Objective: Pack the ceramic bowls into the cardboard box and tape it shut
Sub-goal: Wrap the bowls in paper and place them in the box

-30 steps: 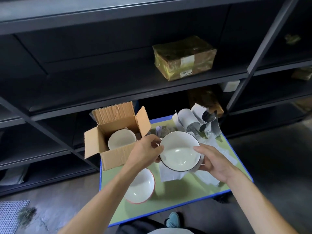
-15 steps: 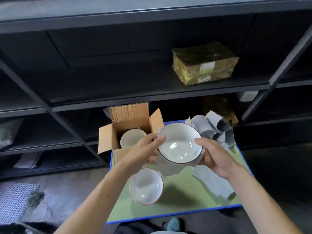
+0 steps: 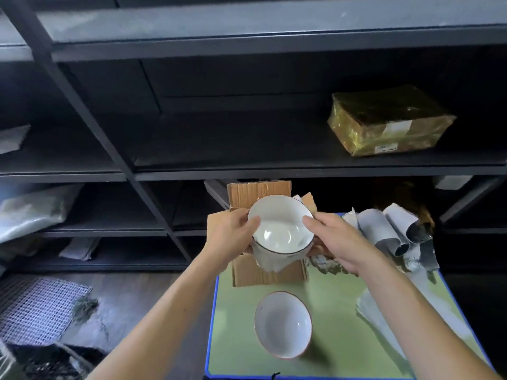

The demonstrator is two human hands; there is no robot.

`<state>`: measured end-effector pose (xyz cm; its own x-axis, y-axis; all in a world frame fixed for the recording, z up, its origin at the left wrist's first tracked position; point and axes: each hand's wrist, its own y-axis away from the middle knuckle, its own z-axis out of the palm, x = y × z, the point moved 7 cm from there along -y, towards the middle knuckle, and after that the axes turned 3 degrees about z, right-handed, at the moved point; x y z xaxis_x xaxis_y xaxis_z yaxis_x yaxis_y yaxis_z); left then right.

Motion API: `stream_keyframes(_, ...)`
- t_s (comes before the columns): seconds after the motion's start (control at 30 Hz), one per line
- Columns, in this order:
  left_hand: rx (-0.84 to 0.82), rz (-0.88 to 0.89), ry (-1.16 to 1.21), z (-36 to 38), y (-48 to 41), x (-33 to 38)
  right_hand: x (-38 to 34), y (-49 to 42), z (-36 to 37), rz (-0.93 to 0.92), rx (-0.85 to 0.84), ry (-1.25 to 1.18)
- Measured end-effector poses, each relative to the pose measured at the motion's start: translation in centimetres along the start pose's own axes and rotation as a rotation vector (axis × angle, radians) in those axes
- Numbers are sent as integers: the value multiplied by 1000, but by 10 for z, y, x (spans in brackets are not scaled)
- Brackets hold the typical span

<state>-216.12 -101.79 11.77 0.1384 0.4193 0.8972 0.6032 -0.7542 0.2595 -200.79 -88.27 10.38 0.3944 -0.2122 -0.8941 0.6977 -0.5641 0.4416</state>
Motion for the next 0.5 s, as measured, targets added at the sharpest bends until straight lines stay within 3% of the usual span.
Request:
stream_keyframes(0.27,-74,-75,-242,-28,-62,-32,2,-64,26,43,239,388)
stream_keyframes(0.5,-130,-128,-512,-16,-91,-59,20,-78,46,207,250,458)
